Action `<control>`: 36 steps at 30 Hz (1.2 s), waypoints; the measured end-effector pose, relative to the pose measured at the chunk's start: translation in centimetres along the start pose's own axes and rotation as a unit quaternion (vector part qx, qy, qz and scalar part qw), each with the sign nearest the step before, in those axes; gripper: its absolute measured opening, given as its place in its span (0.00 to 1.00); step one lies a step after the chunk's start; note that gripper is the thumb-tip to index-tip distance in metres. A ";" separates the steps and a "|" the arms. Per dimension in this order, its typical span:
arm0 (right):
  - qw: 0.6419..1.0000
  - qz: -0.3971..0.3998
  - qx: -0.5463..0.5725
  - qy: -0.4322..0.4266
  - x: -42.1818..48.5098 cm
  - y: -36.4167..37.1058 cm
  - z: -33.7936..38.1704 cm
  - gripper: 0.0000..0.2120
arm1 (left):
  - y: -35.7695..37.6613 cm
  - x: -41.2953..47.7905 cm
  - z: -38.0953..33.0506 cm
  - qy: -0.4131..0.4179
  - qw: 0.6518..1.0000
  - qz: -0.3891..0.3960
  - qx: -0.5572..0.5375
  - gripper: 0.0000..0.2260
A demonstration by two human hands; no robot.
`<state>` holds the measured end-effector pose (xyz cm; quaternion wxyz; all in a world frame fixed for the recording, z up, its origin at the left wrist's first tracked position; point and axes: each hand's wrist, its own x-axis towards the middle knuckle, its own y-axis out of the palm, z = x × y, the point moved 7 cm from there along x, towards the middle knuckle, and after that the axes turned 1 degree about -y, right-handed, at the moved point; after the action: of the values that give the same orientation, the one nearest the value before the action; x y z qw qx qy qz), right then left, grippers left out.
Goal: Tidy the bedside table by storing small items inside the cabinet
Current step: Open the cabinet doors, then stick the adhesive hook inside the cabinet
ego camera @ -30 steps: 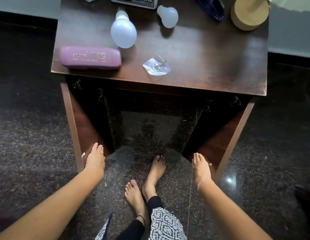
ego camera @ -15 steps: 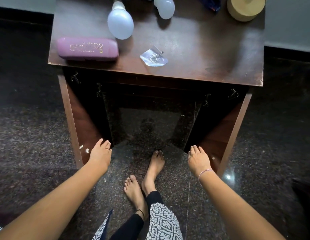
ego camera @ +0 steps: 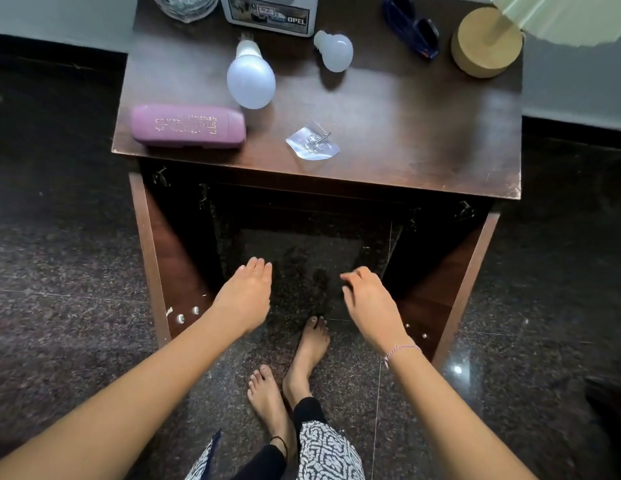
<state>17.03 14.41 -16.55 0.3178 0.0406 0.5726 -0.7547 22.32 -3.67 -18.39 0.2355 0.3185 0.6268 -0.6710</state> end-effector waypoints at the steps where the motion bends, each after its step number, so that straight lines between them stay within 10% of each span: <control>1: 0.998 -0.040 0.048 0.001 0.8 -1.4 1.1 0.14 | -1.4 0.3 -0.5 0.001 0.999 -0.029 -0.018 0.29; 13: 0.886 -0.243 0.385 0.087 7.3 -12.2 4.9 0.07 | -17.1 -1.5 2.3 -0.083 0.890 -0.374 -0.246 0.11; 25: 0.747 -0.192 0.604 0.201 10.6 -11.4 4.4 0.06 | -20.3 2.5 5.8 -0.145 0.837 -0.386 -0.361 0.16; 36: 0.756 -0.201 0.578 0.230 11.6 -11.9 4.5 0.06 | -20.4 3.5 6.7 -0.179 0.813 -0.365 -0.417 0.13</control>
<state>2.92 7.07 -10.00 -0.0668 0.2727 0.0779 -0.9566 4.43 -7.91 -6.80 0.1915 -0.1877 0.8636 -0.4269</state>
